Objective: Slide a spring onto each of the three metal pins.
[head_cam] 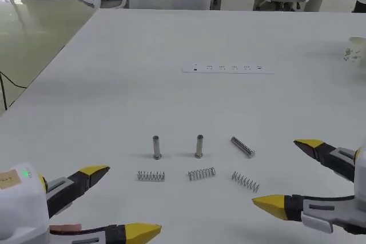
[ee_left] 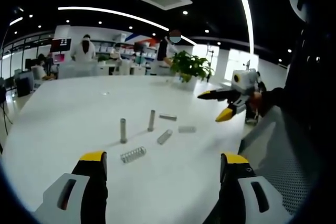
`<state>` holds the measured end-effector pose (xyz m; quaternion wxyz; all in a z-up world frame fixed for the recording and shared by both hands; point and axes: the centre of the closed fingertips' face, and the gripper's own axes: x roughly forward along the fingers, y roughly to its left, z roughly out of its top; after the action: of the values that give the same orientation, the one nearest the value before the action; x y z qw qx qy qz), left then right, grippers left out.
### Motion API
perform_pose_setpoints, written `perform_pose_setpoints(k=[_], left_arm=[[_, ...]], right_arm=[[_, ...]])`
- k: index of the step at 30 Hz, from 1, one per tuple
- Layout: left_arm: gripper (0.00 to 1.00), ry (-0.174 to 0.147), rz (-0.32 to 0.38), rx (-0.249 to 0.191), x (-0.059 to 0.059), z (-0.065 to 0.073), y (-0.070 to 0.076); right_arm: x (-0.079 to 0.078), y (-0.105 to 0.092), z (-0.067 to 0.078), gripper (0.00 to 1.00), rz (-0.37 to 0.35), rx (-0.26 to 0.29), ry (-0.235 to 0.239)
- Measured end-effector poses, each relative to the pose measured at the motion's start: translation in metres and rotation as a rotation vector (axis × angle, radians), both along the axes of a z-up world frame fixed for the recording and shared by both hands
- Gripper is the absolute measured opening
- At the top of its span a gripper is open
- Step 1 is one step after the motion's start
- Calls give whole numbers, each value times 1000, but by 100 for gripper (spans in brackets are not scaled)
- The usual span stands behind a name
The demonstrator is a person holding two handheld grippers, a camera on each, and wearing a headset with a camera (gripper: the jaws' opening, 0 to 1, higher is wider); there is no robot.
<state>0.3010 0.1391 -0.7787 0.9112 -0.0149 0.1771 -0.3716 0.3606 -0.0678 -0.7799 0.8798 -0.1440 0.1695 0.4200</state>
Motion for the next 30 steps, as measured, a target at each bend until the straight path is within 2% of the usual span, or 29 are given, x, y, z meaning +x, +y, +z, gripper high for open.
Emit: perform_pose_setpoints(k=[11, 22, 30], left_arm=[[85, -4, 3, -2, -1, 2, 0], [85, -1, 0, 0, -2, 1, 0], [85, 3, 1, -2, -1, 1, -1]], right_arm=[[27, 3, 19, 86, 3, -34, -40], [50, 4, 16, 82, 2, -101, -44], [66, 13, 15, 80, 7, -122, -44]])
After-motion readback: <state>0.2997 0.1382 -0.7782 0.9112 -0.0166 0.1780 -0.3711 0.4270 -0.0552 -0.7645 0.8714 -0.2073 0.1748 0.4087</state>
